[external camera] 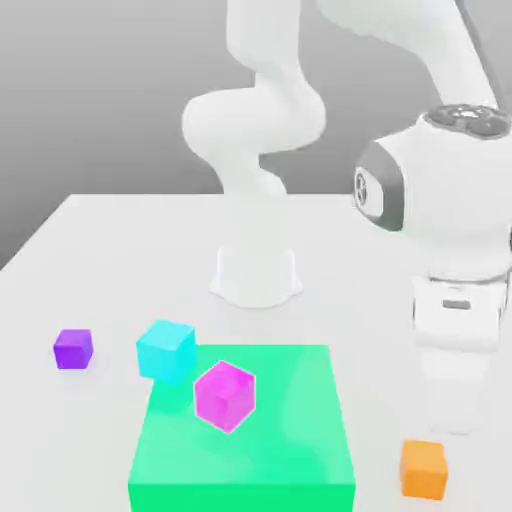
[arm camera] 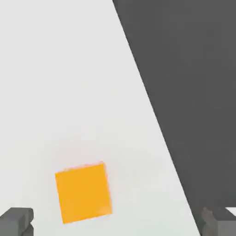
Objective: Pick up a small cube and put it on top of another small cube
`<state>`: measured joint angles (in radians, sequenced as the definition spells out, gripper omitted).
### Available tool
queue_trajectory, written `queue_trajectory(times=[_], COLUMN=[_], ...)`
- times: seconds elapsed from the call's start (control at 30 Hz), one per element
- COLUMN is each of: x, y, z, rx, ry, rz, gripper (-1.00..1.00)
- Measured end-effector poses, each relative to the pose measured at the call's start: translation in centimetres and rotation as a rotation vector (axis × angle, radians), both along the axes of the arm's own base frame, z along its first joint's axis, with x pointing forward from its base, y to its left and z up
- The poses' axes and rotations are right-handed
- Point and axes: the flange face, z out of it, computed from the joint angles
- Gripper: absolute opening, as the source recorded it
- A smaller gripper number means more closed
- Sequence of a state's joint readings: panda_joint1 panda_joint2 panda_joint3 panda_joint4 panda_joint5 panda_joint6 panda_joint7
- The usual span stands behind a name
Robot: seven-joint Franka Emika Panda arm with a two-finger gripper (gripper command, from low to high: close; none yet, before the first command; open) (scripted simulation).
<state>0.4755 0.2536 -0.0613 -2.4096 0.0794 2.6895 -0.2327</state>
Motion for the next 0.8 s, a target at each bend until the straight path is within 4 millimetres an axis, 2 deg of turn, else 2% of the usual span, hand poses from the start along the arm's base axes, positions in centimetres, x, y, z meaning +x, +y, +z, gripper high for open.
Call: queue_trajectory(times=[0.17, 0.2, 0.37, 0.4, 0.47, 0.6, 0.8], x=[-0.6, -0.6, -0.7, -0.7, -0.6, -0.6, 0.0], y=[0.4, 0.3, 0.3, 0.3, 0.4, -0.1, -9.2], z=[-7.0, -8.0, -8.0, -8.5, -7.1, -2.3, 3.6], rx=[-0.029, -0.029, -0.03, -0.03, -0.031, -0.029, -0.003], ry=[0.015, 0.016, 0.018, 0.018, 0.017, 0.02, 0.04], rz=[0.057, 0.058, 0.058, 0.058, 0.059, 0.047, -0.166], gripper=[0.0, -1.0, -1.0, -1.0, -1.0, -1.0, -1.0])
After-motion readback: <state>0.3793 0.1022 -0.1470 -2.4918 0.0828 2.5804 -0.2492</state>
